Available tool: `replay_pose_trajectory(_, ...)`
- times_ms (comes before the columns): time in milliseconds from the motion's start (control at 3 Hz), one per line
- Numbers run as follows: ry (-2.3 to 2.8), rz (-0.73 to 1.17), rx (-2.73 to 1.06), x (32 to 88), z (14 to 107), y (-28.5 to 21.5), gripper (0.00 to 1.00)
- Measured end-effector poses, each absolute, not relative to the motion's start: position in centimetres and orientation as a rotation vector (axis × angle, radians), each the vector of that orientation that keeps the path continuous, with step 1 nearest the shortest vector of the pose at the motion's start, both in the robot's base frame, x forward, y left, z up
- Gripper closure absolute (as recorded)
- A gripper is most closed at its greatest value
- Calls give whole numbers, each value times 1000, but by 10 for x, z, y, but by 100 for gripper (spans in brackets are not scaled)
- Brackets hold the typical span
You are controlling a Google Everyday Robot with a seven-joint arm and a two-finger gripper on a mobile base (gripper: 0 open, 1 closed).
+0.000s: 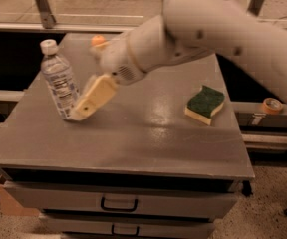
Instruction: Knock blue plastic bottle over
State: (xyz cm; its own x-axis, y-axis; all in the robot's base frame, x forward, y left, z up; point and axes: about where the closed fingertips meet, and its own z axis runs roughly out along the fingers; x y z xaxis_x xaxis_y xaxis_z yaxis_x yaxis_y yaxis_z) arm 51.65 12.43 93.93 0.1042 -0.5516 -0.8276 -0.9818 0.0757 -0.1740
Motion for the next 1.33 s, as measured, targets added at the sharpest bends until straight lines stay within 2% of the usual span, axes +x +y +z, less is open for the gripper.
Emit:
replay_pose_trajectory(333,1478,785,-1561,528,929,160,0)
replay_pose_trajectory(667,1425,886,-1539,540,920,193,18)
replay_pose_trajectory(1333,1419,940,-1478,565,921,204,64)
